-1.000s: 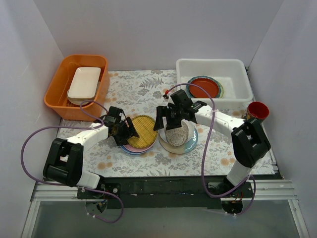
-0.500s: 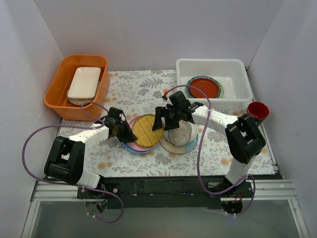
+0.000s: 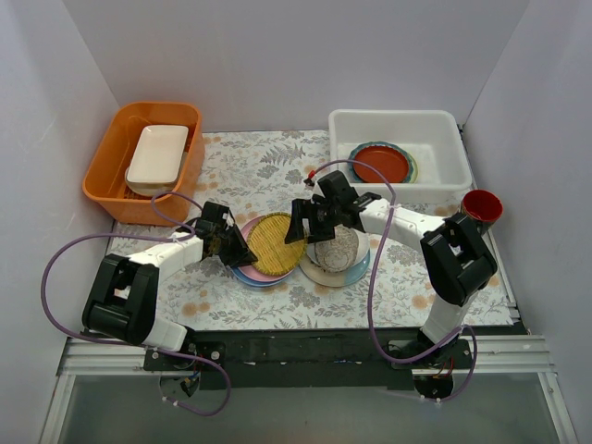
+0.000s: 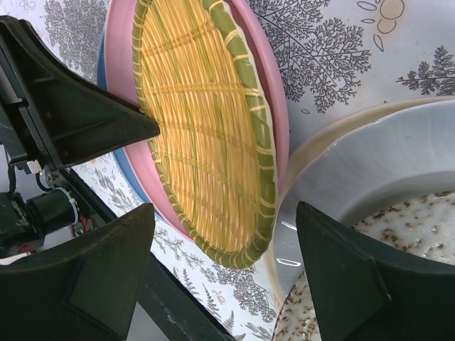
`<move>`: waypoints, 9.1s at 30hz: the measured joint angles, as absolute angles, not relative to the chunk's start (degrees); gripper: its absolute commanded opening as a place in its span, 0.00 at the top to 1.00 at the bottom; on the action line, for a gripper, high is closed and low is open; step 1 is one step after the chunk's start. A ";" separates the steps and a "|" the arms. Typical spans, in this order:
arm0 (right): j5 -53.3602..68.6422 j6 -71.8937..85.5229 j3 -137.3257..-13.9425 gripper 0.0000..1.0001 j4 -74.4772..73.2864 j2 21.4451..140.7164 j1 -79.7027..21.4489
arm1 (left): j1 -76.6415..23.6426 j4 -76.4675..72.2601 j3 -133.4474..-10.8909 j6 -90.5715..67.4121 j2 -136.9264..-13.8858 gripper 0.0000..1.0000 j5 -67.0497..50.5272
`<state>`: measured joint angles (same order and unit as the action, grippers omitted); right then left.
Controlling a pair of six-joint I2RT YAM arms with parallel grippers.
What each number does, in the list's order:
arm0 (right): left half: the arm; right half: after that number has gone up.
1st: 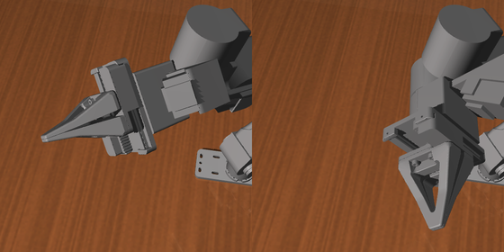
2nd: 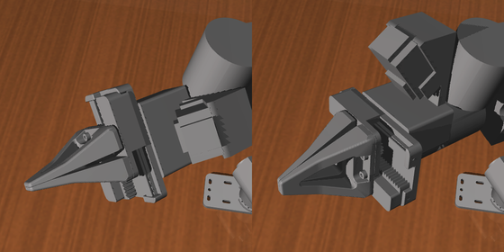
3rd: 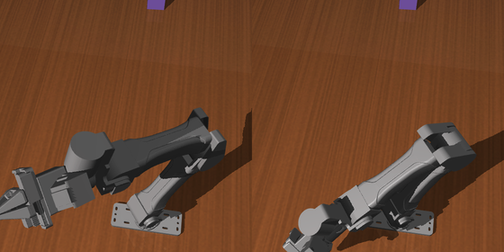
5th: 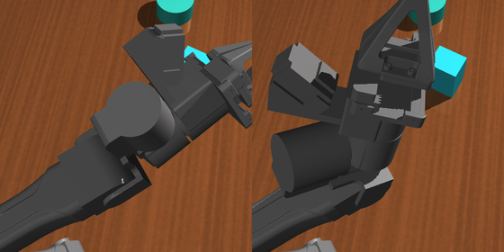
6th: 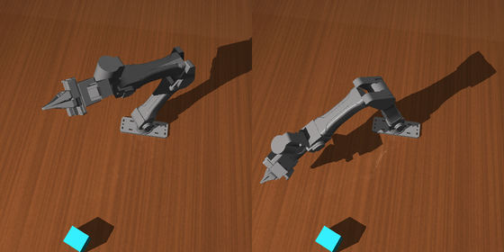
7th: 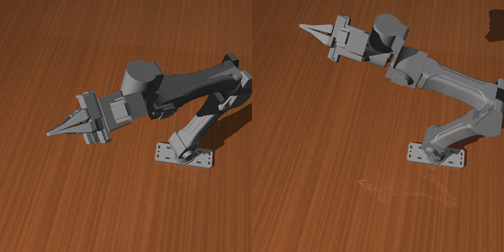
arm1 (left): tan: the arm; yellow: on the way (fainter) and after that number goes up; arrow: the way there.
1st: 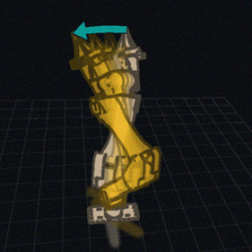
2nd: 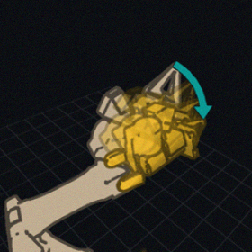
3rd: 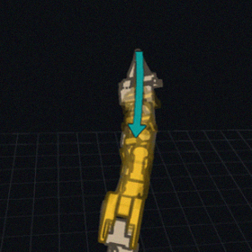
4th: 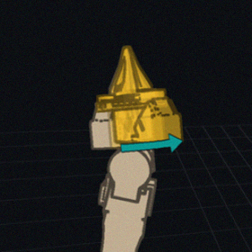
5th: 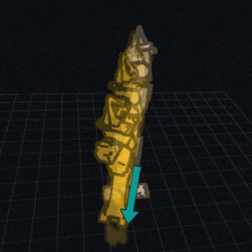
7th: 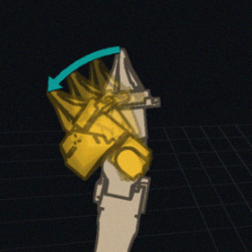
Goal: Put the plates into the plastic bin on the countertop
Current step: Pick up the plate at the center of the board, then place the plate in the plastic bin.
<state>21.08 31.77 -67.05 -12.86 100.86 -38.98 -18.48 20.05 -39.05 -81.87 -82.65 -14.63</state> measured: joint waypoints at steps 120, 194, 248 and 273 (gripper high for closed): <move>22.96 35.79 -56.88 0.99 -7.79 81.78 -38.39 | -19.68 32.75 -42.41 -83.85 -51.72 0.02 -16.16; 40.32 49.19 -72.82 0.99 1.58 99.44 6.68 | -19.68 31.24 -41.74 -83.31 -52.21 0.02 -26.98; 37.36 47.90 -82.08 0.94 1.26 119.42 8.86 | -19.68 29.91 -34.96 -83.42 -51.90 0.02 -28.36; 34.79 44.58 -82.06 0.25 -1.54 119.09 10.72 | -19.68 30.22 -34.06 -84.49 -49.34 0.02 -27.42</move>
